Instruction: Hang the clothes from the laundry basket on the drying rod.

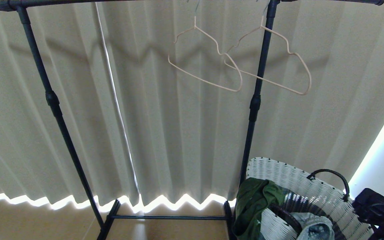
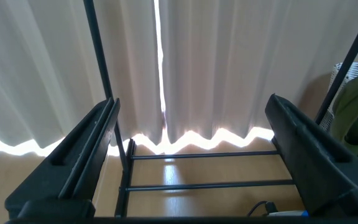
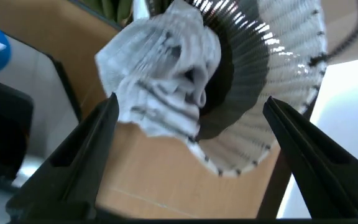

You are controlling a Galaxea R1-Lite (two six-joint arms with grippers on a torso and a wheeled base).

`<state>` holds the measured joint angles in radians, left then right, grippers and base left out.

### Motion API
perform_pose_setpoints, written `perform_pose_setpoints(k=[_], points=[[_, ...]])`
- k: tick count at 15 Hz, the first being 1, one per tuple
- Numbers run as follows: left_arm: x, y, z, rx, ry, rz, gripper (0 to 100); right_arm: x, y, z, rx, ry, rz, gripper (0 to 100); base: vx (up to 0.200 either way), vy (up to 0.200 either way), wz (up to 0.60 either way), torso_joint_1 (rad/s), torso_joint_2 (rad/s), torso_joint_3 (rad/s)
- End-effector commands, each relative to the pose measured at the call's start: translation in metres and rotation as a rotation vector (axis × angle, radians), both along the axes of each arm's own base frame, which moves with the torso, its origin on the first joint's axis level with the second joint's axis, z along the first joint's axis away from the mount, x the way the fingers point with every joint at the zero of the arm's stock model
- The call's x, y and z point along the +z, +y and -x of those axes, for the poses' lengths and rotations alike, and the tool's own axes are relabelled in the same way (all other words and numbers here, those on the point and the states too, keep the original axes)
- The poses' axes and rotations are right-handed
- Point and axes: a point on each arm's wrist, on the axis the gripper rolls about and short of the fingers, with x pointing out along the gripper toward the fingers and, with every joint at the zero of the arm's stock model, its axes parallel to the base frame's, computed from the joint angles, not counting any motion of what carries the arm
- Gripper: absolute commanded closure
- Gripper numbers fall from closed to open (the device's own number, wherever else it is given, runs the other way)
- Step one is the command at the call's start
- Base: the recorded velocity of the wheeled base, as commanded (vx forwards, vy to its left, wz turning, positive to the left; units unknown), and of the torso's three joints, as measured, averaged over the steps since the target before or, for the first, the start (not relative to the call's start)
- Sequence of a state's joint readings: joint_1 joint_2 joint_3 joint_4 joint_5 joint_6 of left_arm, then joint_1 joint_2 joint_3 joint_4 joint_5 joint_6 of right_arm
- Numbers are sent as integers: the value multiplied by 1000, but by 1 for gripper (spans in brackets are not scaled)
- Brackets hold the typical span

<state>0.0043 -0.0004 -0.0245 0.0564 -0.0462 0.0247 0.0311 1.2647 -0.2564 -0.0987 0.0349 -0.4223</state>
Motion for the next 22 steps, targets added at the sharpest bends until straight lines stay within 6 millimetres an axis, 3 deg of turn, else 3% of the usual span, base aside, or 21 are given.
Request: perform_pose_setpoints(k=[1, 9, 10, 16, 20, 21, 22], points=[[0, 0, 0, 1, 1, 0, 0, -28, 1, -31, 5, 127, 12, 0, 0, 0, 0, 0, 0, 0], [0, 0, 0, 1, 1, 0, 0, -57, -3, -70, -84, 71, 110, 0, 0, 0, 0, 0, 0, 0], [0, 0, 0, 1, 1, 0, 0, -58, -3, -71, -90, 65, 117, 100, 0, 0, 0, 0, 0, 0], [0, 0, 0, 1, 1, 0, 0, -48, -3, -66, -94, 7, 114, 100, 0, 0, 0, 0, 0, 0], [0, 0, 0, 1, 1, 0, 0, 17, -3, -26, -99, -266, 94, 100, 0, 0, 0, 0, 0, 0], [0, 0, 0, 1, 1, 0, 0, 25, -4, -22, -99, -290, 90, 100, 0, 0, 0, 0, 0, 0], [0, 0, 0, 1, 1, 0, 0, 47, -5, -9, -117, -350, 66, 100, 0, 0, 0, 0, 0, 0]])
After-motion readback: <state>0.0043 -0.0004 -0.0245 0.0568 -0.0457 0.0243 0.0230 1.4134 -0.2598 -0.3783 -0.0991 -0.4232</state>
